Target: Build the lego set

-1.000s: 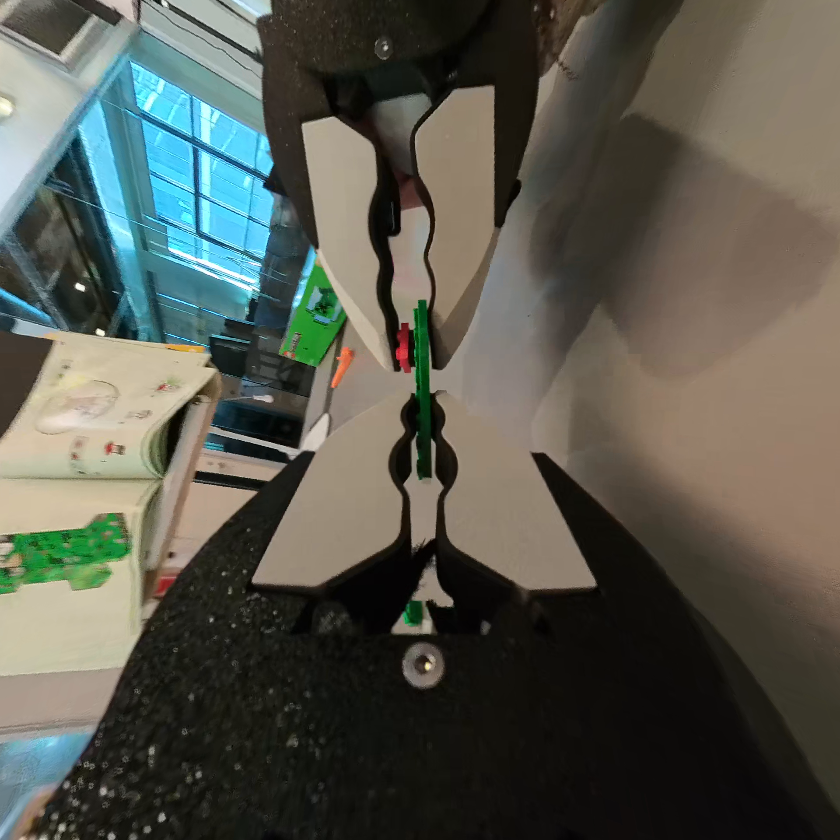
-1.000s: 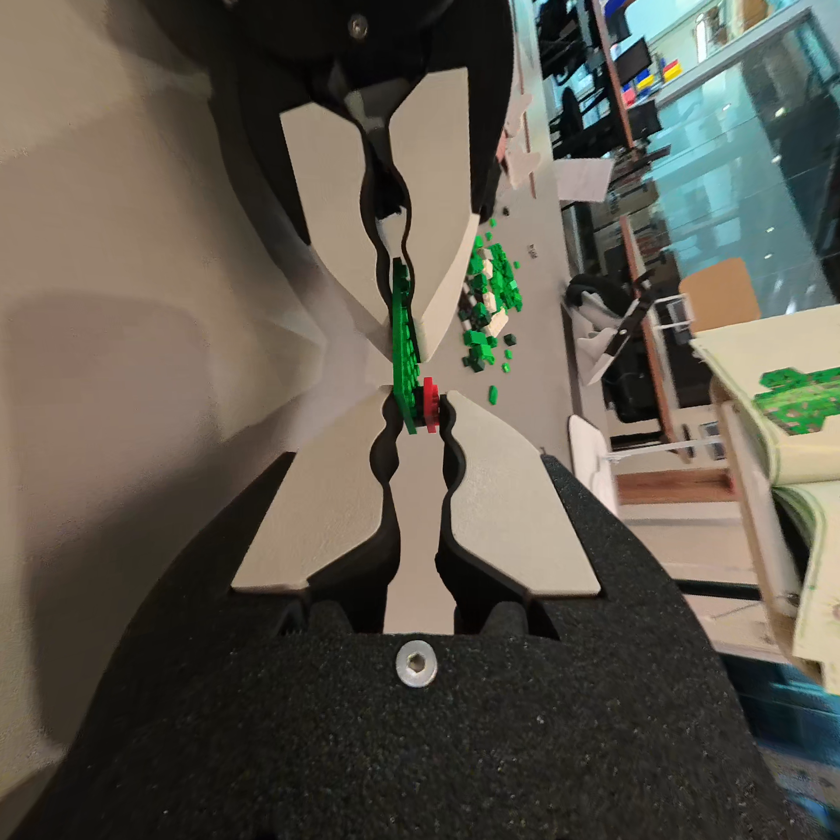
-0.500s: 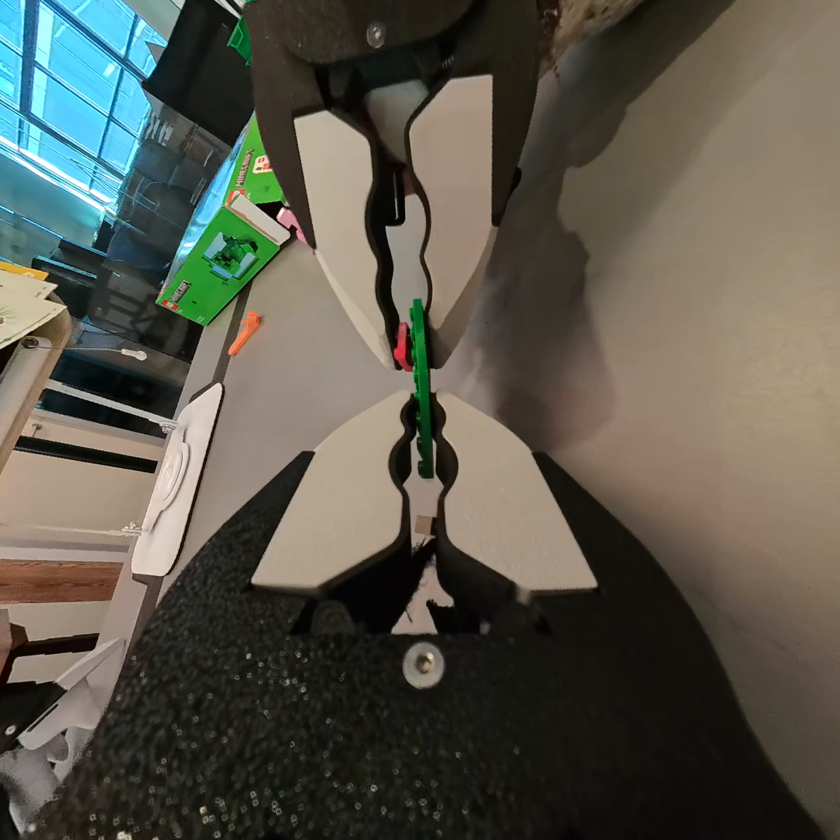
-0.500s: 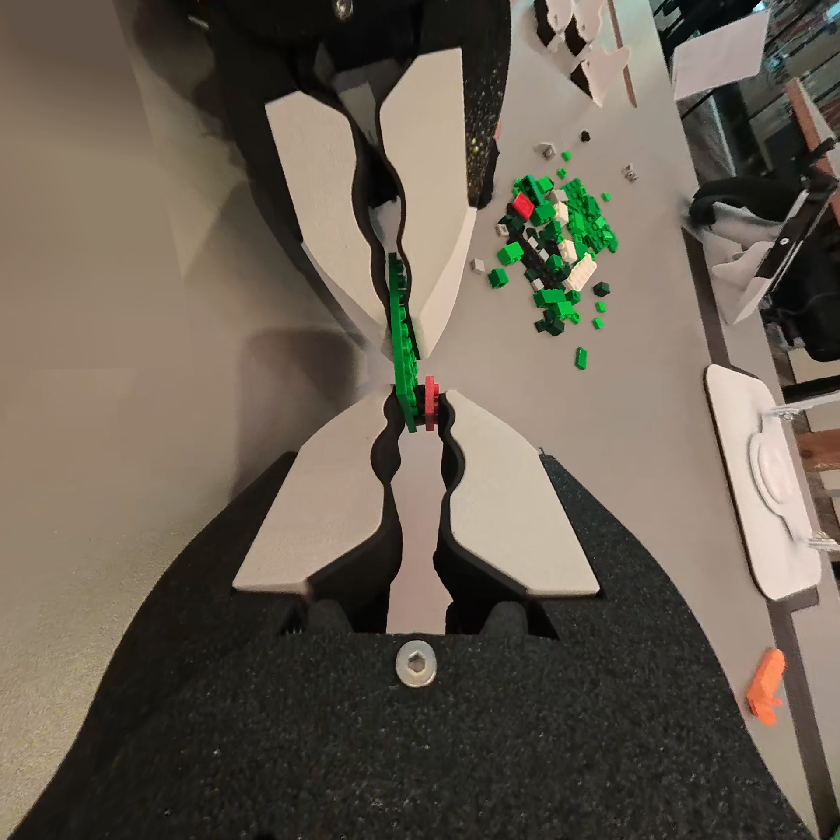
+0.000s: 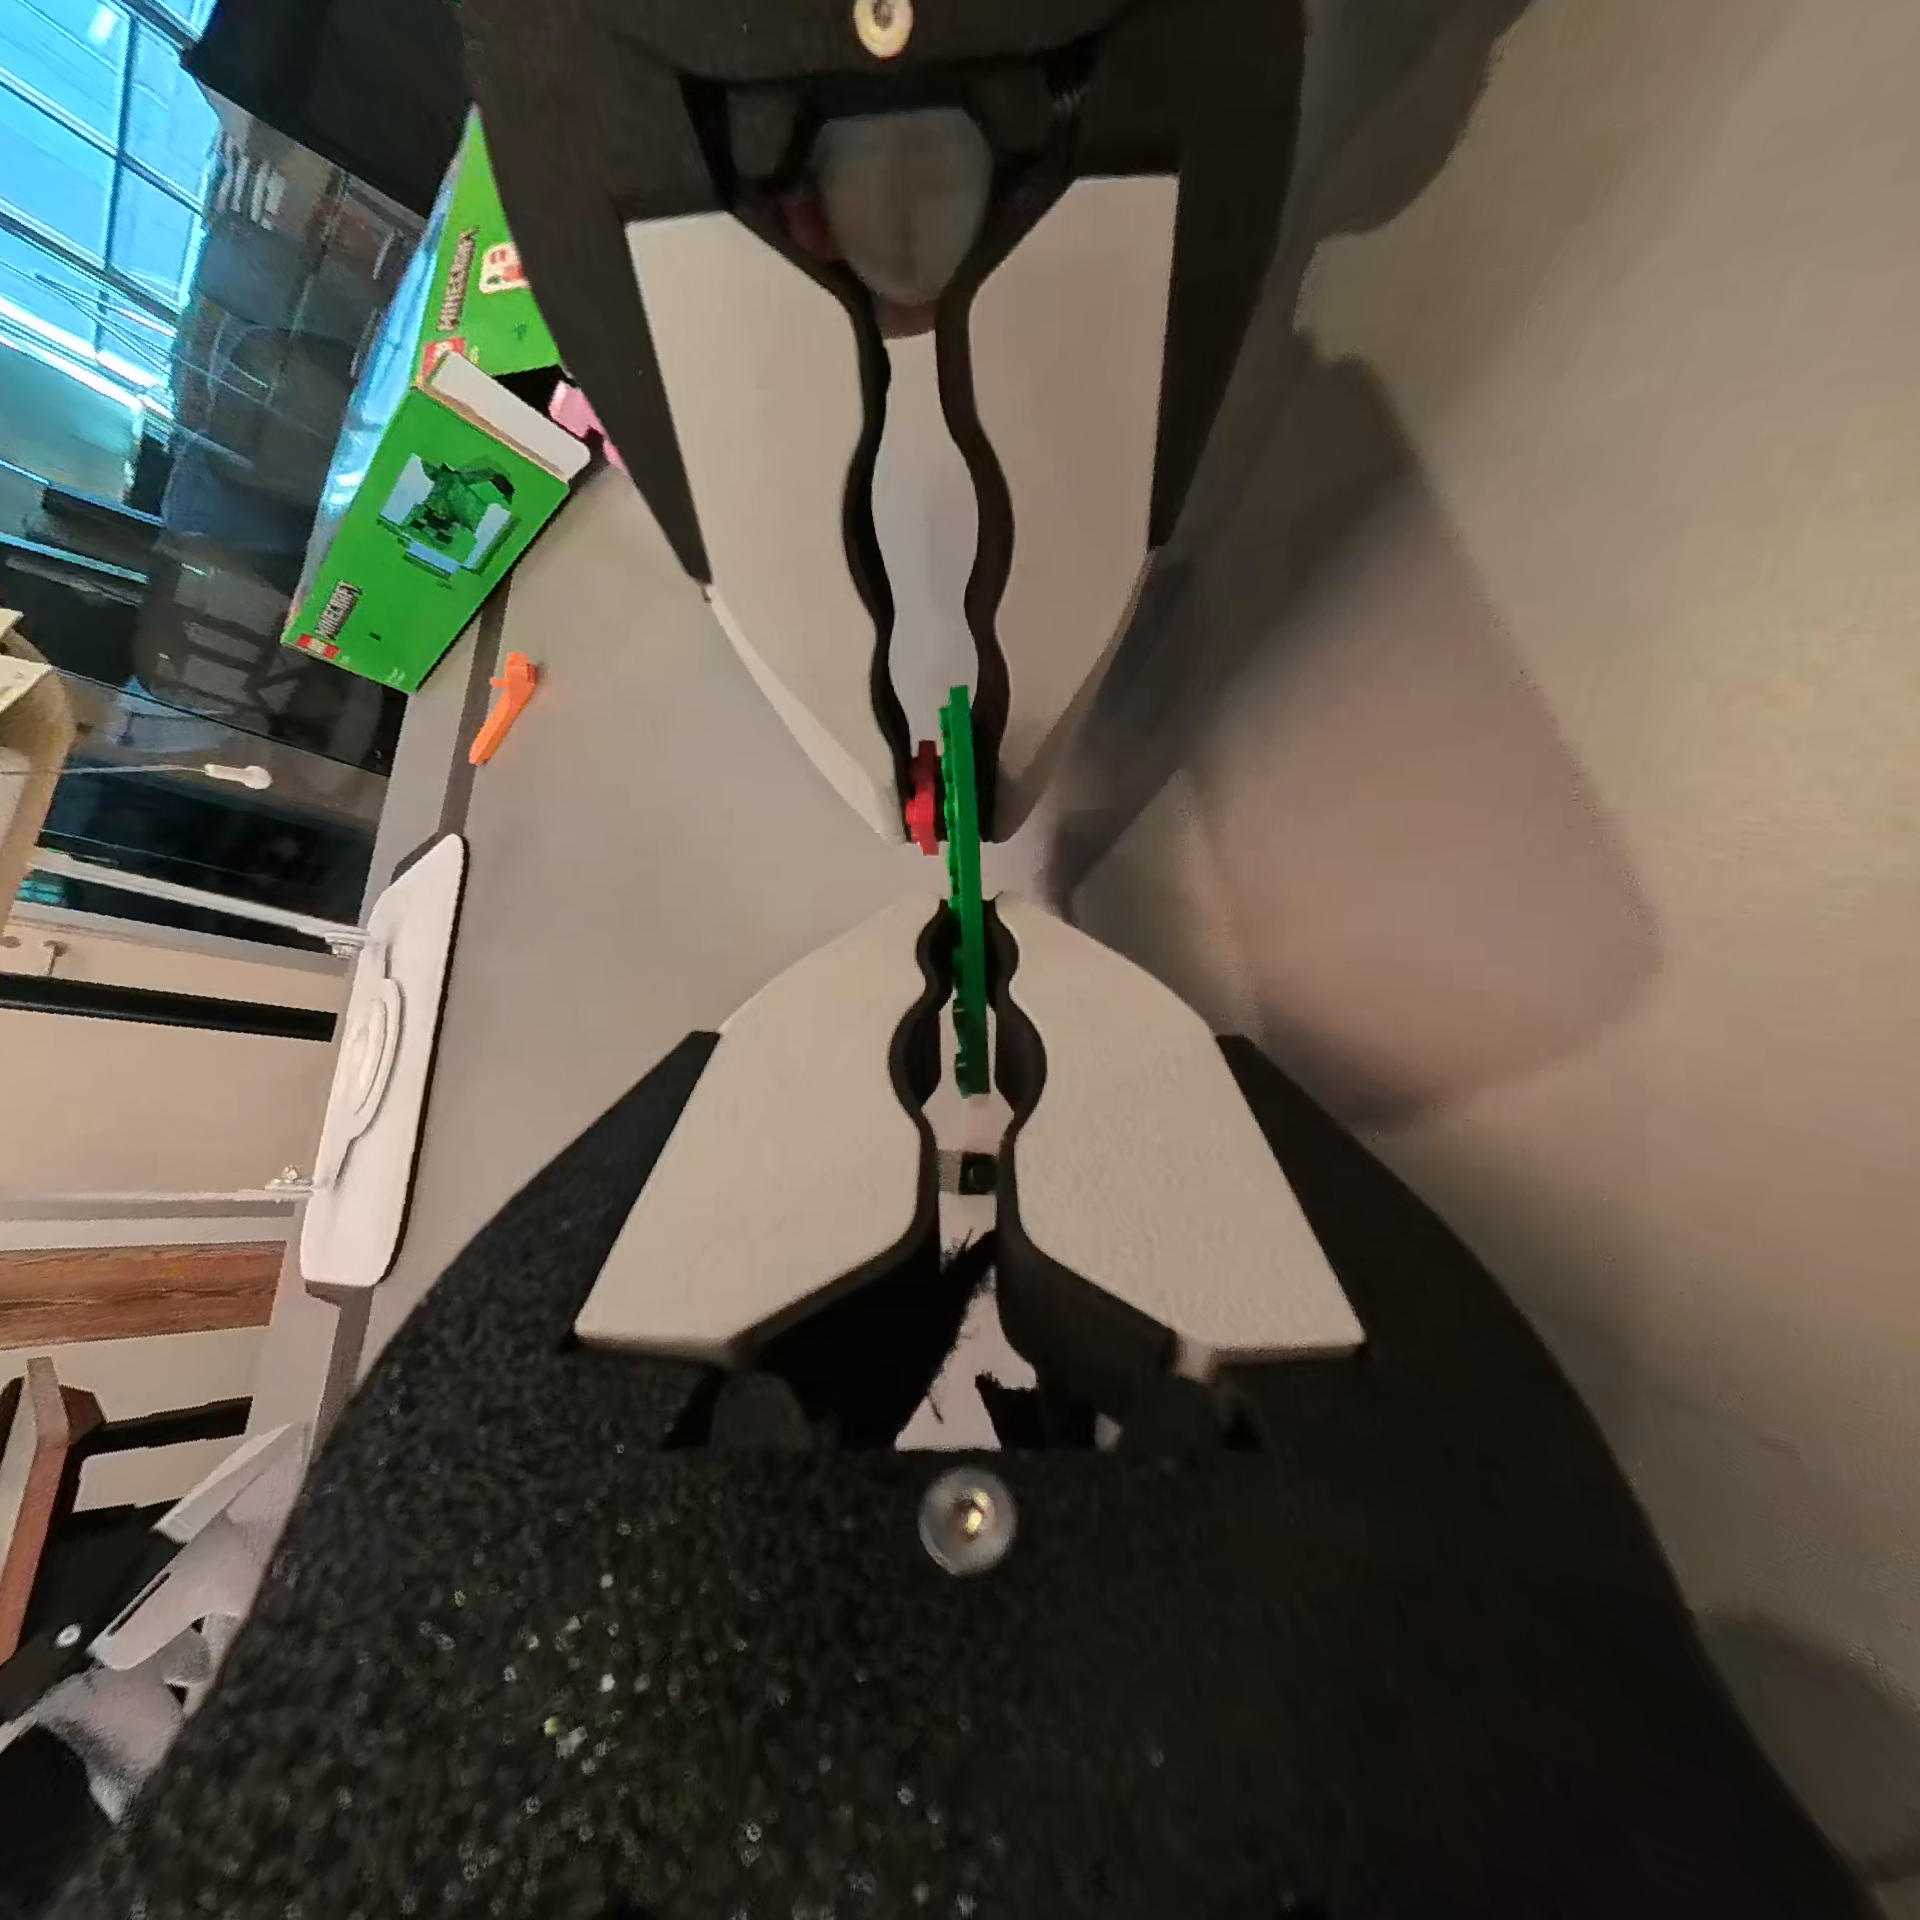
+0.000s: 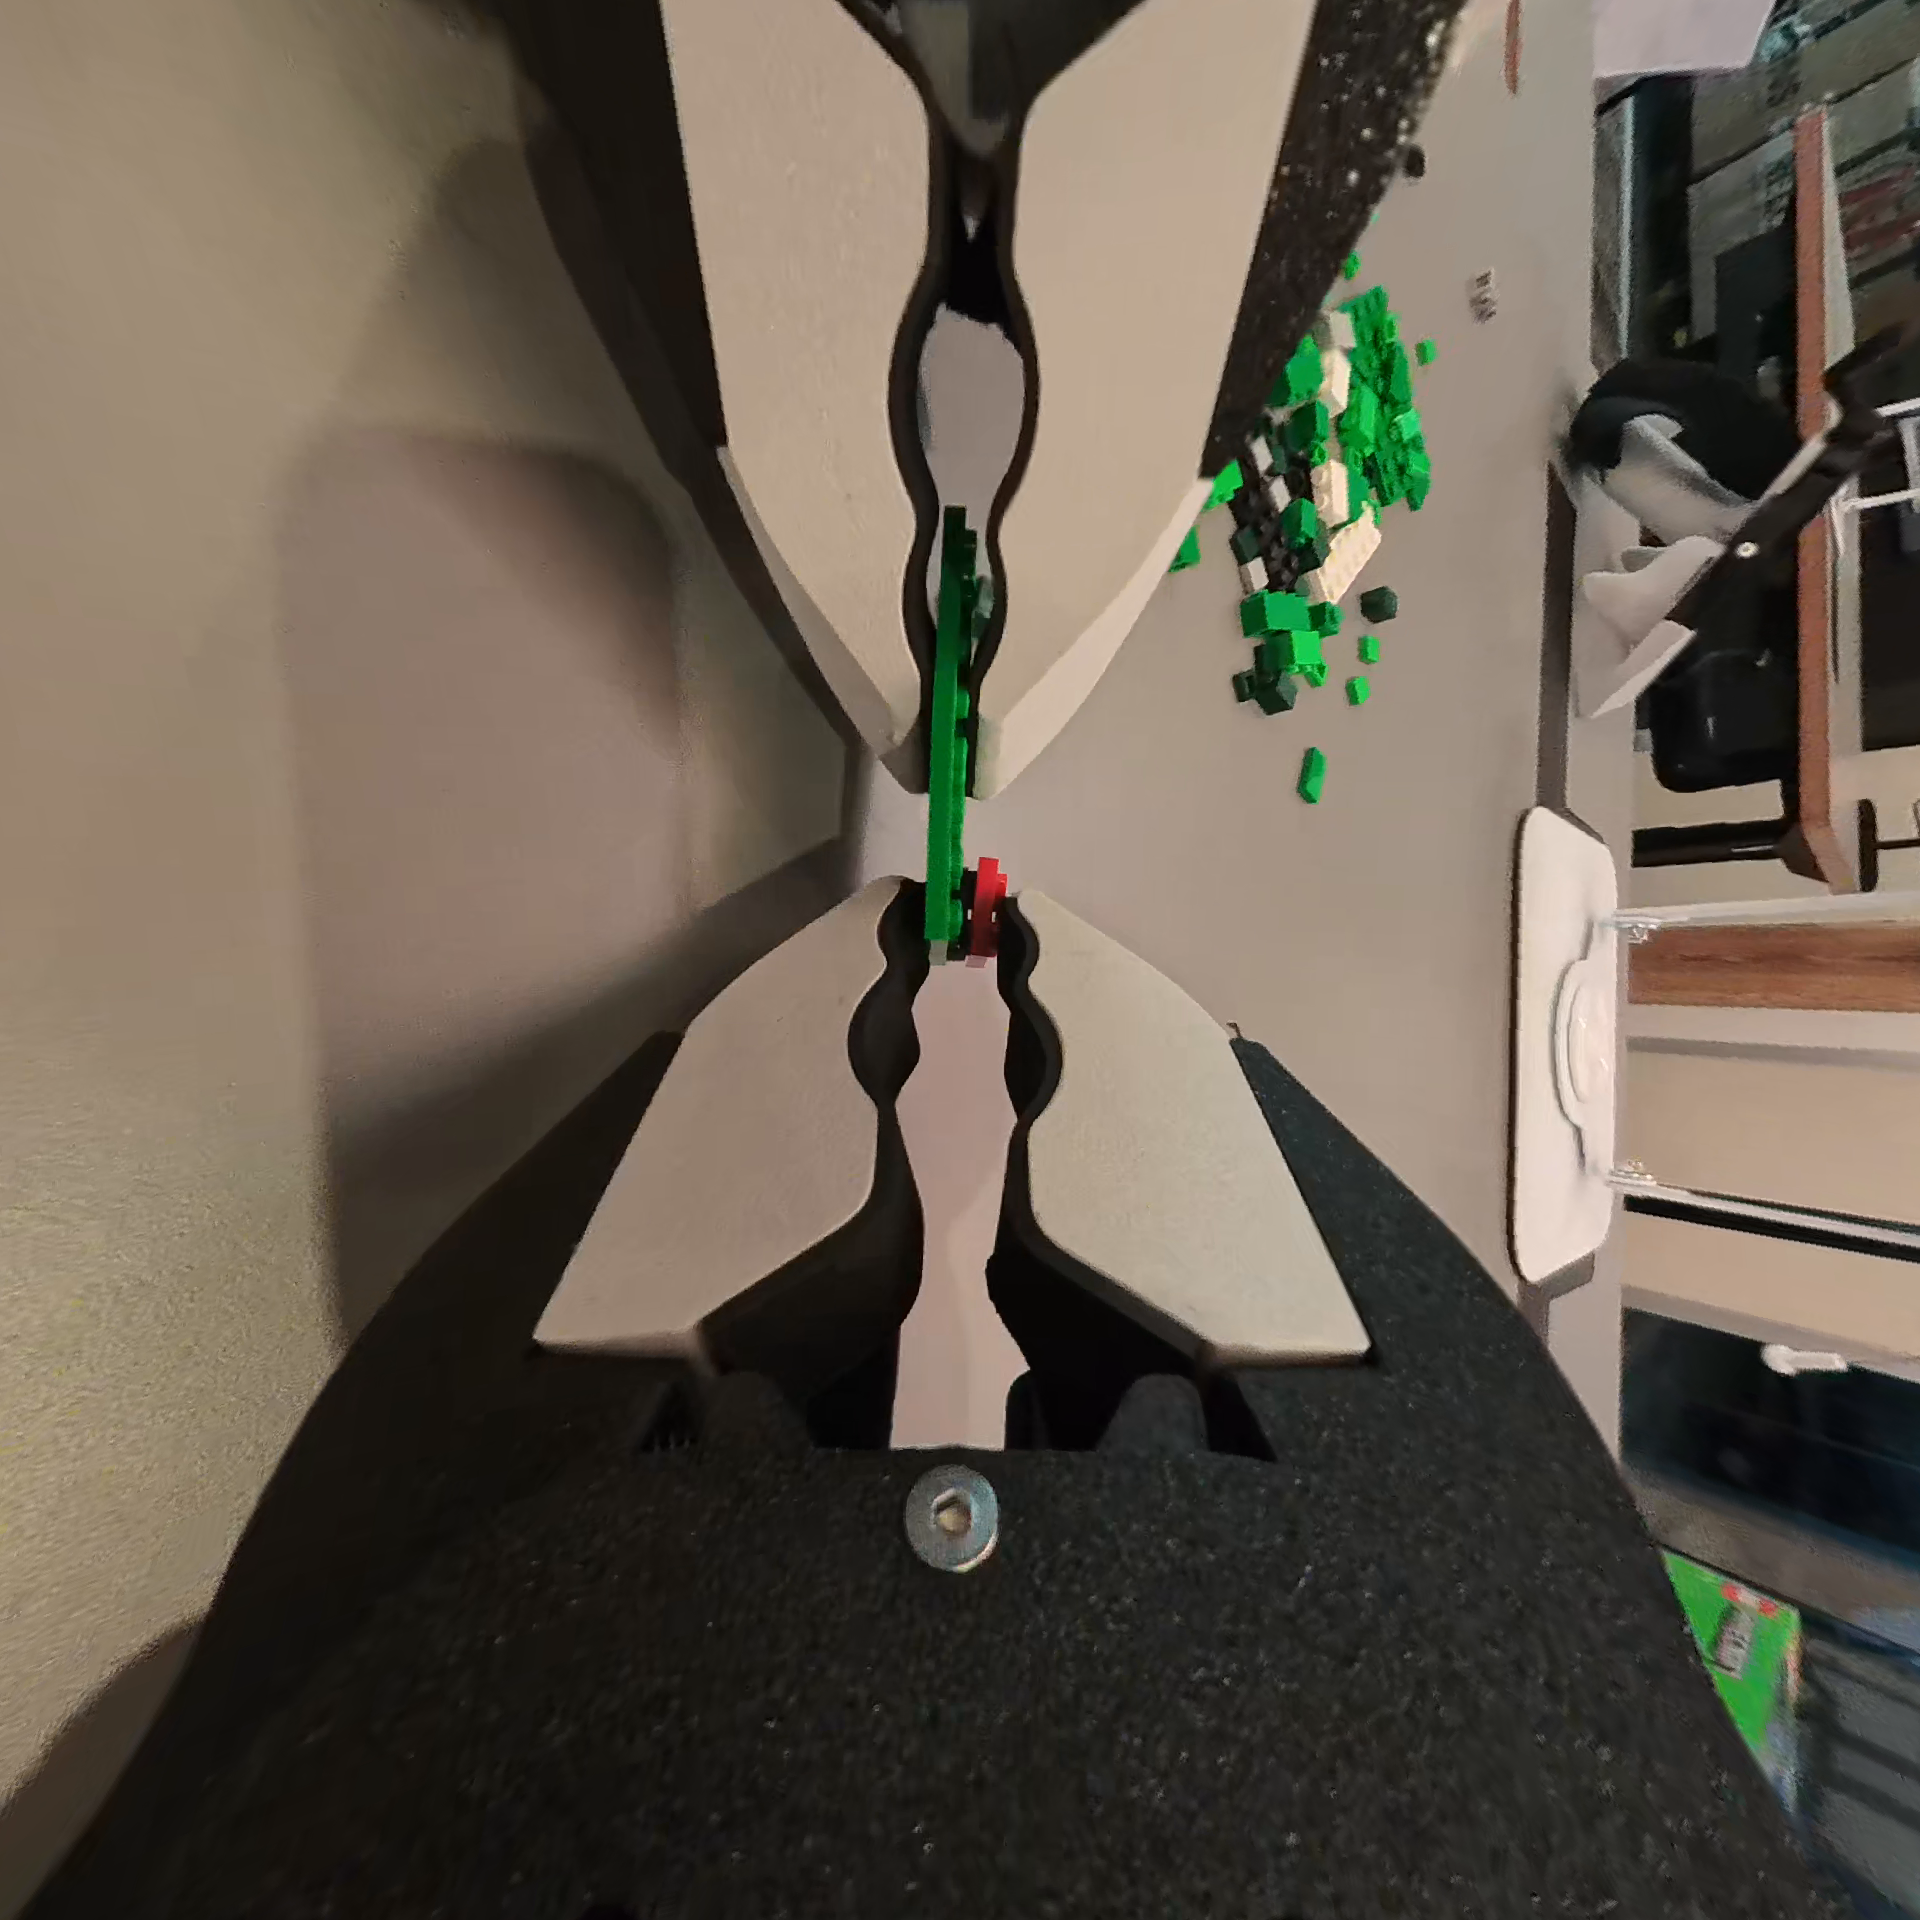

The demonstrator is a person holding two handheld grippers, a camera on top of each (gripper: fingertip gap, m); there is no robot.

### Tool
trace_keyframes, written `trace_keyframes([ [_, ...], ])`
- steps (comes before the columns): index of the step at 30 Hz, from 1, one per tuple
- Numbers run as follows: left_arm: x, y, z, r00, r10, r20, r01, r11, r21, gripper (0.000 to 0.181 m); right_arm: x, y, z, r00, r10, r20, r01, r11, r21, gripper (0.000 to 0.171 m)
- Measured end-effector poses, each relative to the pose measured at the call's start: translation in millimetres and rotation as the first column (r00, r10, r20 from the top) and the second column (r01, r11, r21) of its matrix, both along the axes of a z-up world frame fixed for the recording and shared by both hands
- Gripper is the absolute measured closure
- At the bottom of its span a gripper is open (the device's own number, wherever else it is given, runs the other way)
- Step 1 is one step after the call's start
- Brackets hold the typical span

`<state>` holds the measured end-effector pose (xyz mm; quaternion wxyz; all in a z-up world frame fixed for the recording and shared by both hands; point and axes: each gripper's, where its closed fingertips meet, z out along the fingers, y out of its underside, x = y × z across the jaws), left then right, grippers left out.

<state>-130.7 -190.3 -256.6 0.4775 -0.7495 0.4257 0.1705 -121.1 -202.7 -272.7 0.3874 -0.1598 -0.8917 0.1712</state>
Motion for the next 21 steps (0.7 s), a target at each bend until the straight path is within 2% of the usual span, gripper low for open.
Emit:
trace_keyframes([
  [4, 1.9, -2.3, -8.5, 0.999, -0.005, -0.038, 0.004, 1.0, -0.031, 0.177, 2.0, 1.2, -7.8, 1.0, 0.019, 0.019, -0.021, 0.993, 0.118, 0.159],
  [11, 7.3, -6.8, -9.4, 0.997, -0.02, -0.07, 0.019, 1.0, -0.017, 0.176, 6.5, -0.7, -9.0, 0.996, 0.026, 0.083, -0.027, 1.0, 0.015, 0.159],
  [17, 9.3, -10.5, -0.6, 0.999, -0.028, 0.042, 0.027, 0.999, 0.017, 0.176, 5.8, -4.0, 3.7, 0.996, 0.011, 0.092, 0.006, 0.984, -0.18, 0.158],
  [21, 11.0, -13.0, 5.4, 0.998, -0.046, 0.03, 0.044, 0.996, 0.076, 0.177, 7.0, -6.2, 11.3, 0.998, 0.014, 0.061, 0.0, 0.974, -0.228, 0.156],
])
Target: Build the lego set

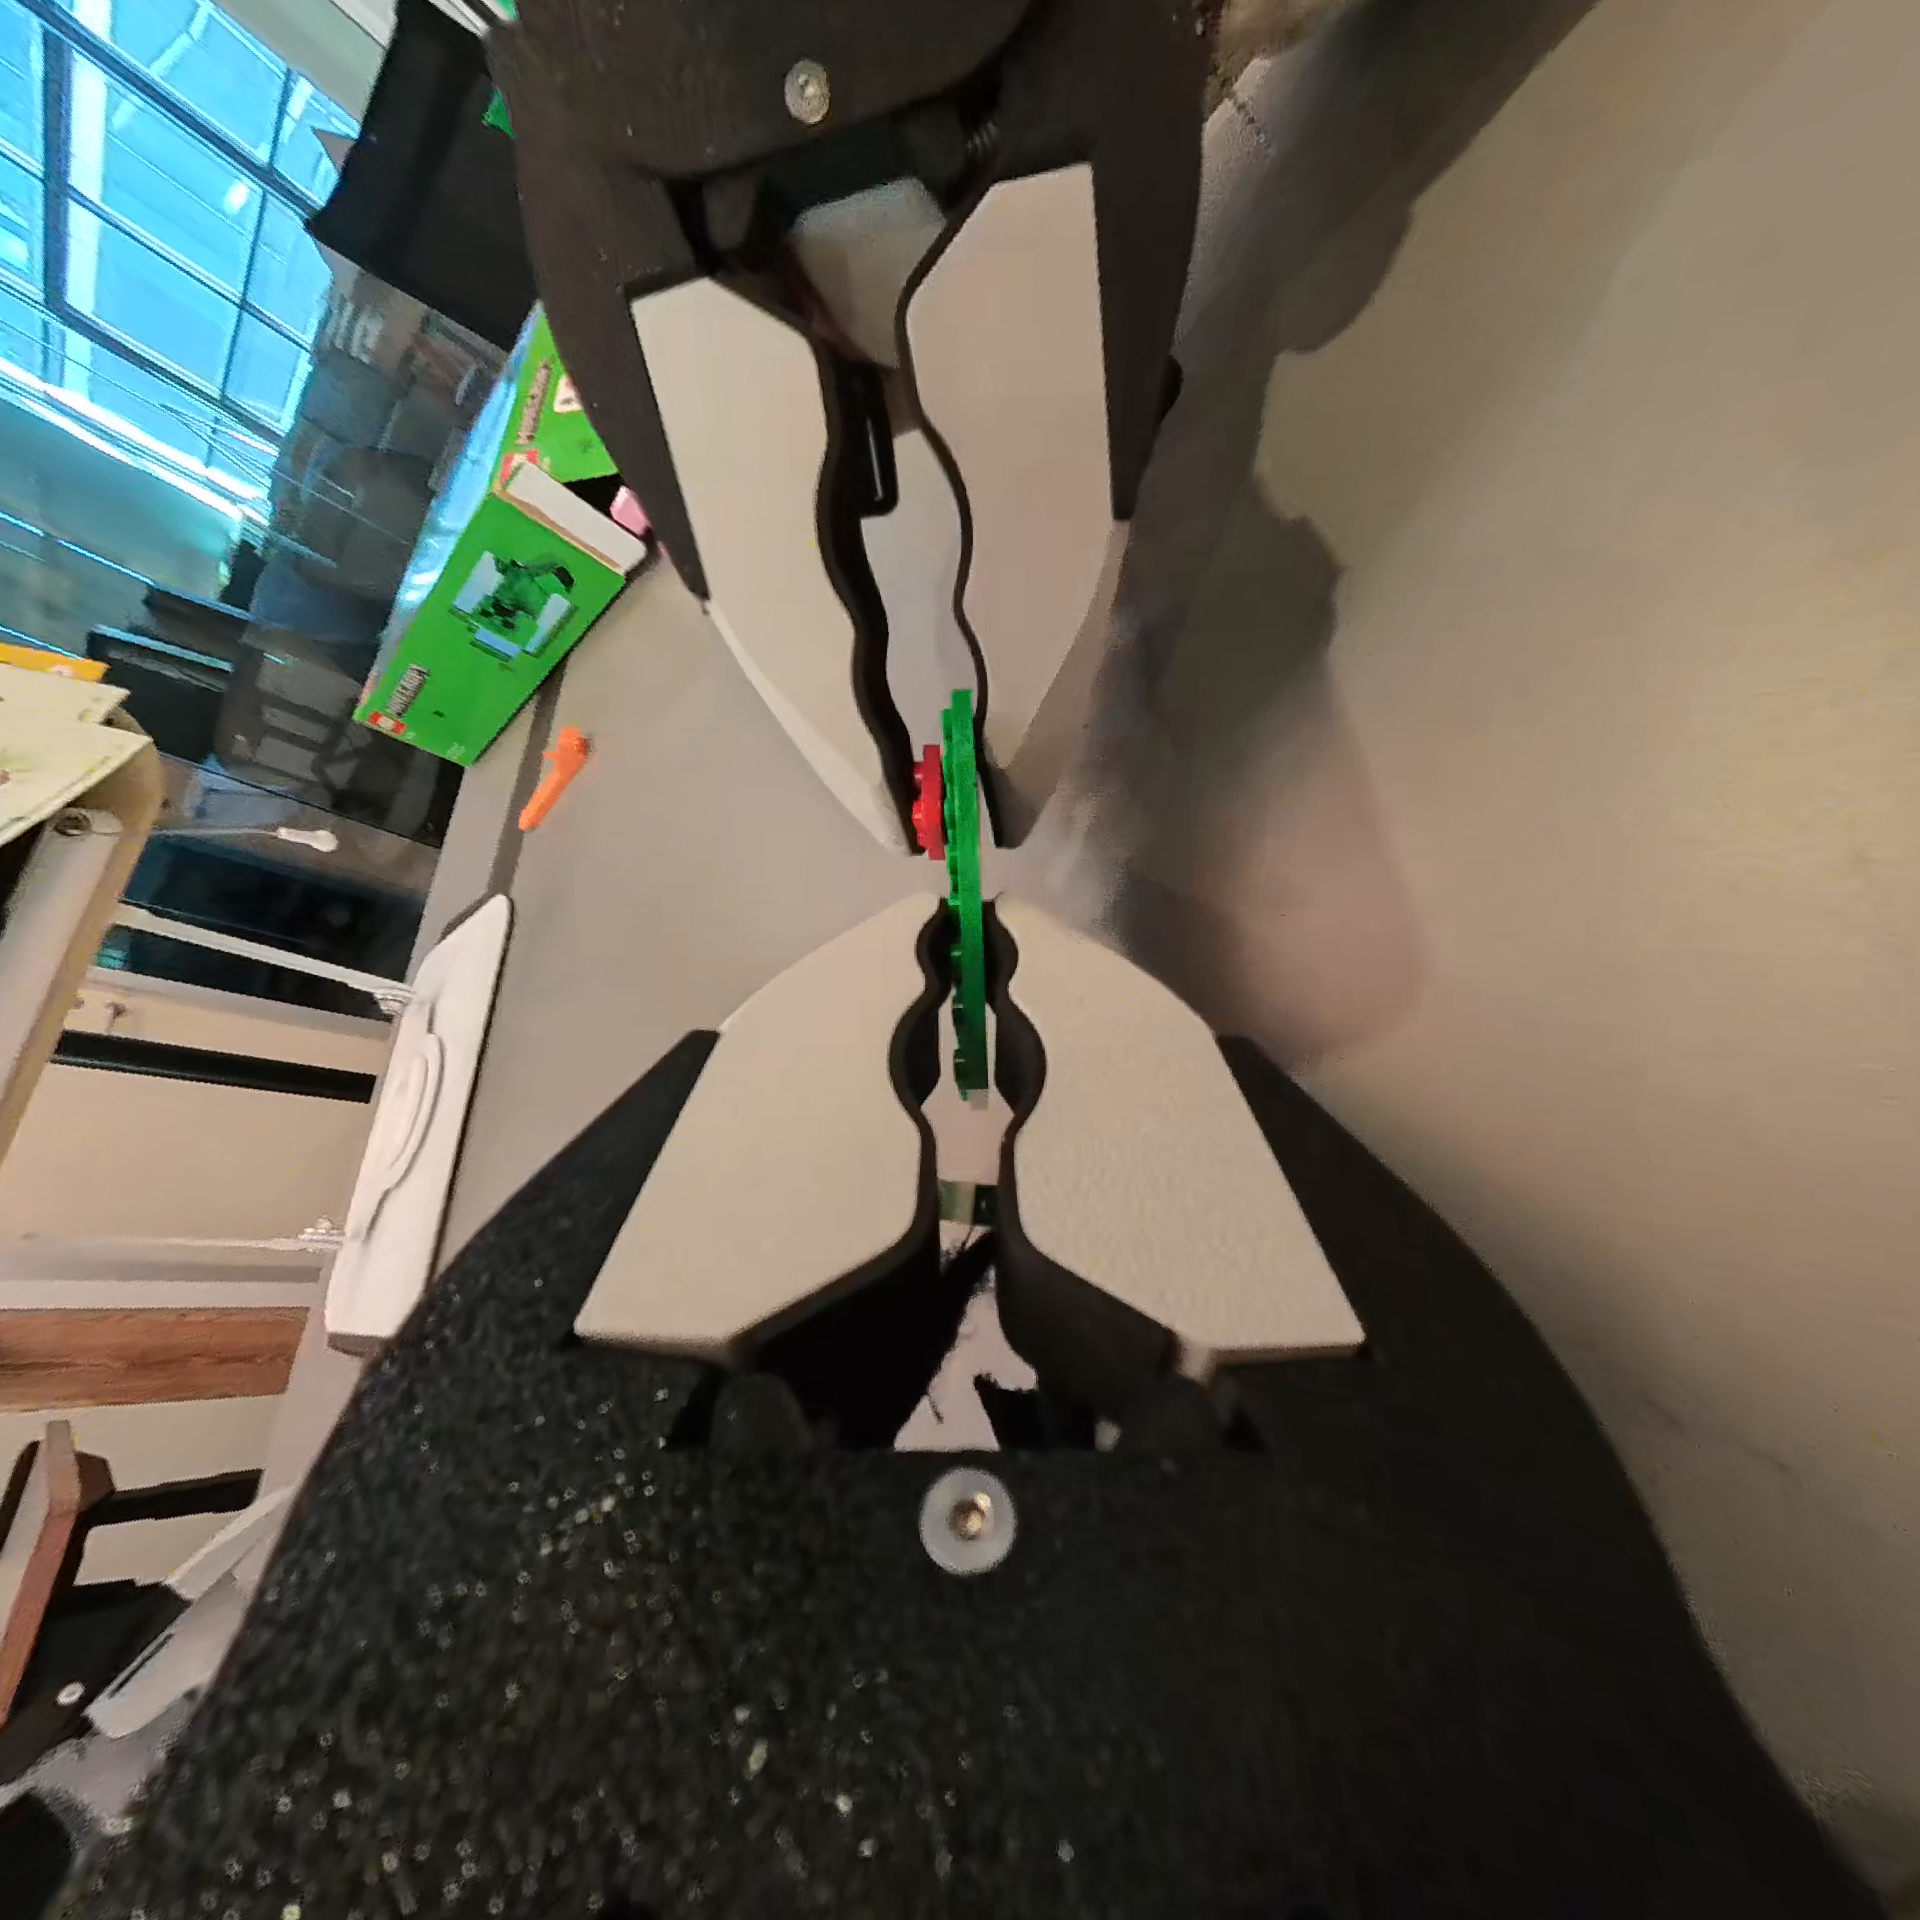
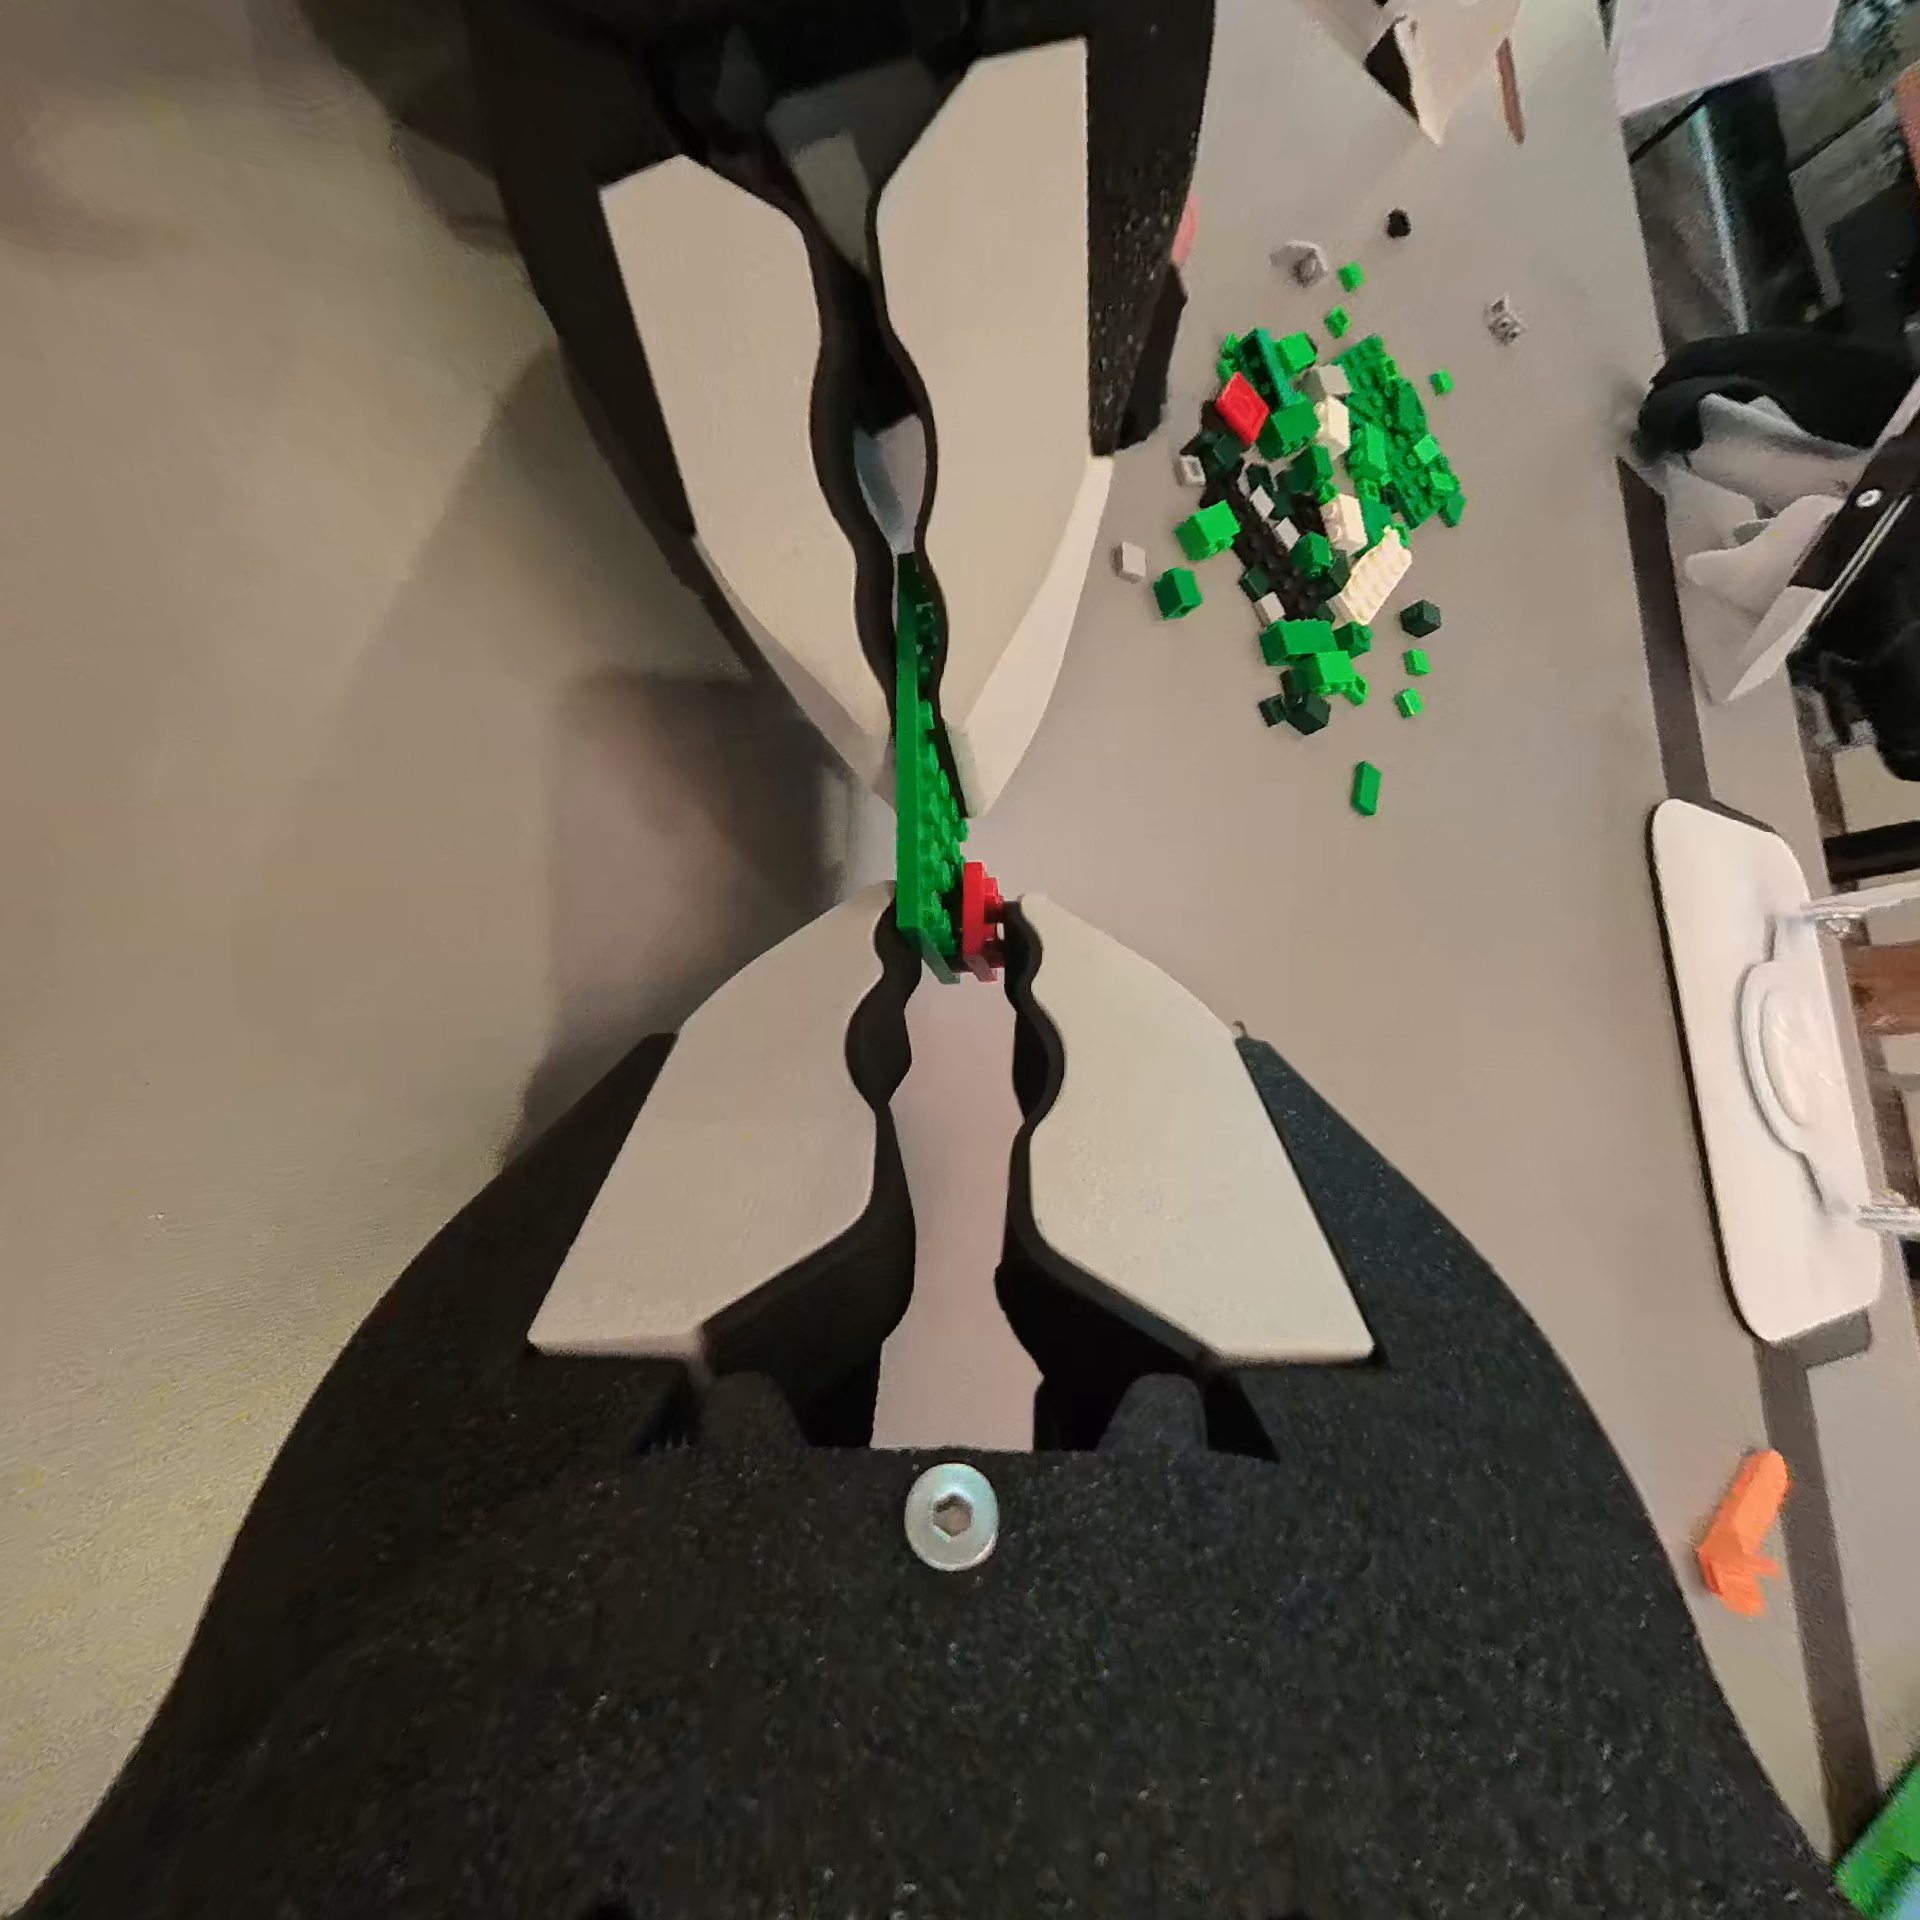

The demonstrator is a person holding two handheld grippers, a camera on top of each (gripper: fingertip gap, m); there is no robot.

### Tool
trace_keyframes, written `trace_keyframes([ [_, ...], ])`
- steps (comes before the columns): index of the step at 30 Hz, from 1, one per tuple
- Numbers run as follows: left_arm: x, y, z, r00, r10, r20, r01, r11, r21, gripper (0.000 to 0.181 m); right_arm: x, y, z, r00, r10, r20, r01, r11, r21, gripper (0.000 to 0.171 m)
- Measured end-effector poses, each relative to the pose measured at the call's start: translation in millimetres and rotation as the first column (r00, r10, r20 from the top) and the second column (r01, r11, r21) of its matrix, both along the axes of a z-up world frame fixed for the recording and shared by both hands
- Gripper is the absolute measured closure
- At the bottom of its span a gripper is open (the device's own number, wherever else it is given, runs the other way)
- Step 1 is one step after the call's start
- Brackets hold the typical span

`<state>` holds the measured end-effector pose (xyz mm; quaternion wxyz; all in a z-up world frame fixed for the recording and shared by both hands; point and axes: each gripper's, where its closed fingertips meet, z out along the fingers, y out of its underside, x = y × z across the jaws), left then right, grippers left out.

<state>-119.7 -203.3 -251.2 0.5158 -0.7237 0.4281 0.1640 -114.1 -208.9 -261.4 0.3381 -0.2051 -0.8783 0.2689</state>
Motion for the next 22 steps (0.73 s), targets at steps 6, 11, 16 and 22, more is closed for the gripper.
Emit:
trace_keyframes([
  [6, 1.3, -4.2, 2.0, 1.0, -0.013, -0.016, 0.014, 0.999, 0.036, 0.177, 0.0, -1.1, 3.0, 0.999, 0.005, -0.031, -0.005, 1.0, 0.017, 0.156],
  [11, 1.1, -7.5, 9.7, 0.998, -0.037, -0.058, 0.043, 0.992, 0.118, 0.177, 3.8, -1.9, 12.7, 0.999, 0.023, -0.042, -0.025, 0.999, -0.044, 0.15],
  [16, -0.9, -12.3, 20.6, 0.976, -0.019, -0.218, 0.074, 0.965, 0.25, 0.177, 14.8, 7.1, 24.7, 0.999, 0.038, 0.029, -0.03, 0.976, -0.214, 0.134],
  [22, 9.5, -25.4, 54.6, 0.995, -0.096, -0.038, 0.104, 0.912, 0.397, 0.177, 12.3, 1.8, 58.4, 0.995, 0.048, -0.084, -0.08, 0.9, -0.428, 0.13],
])
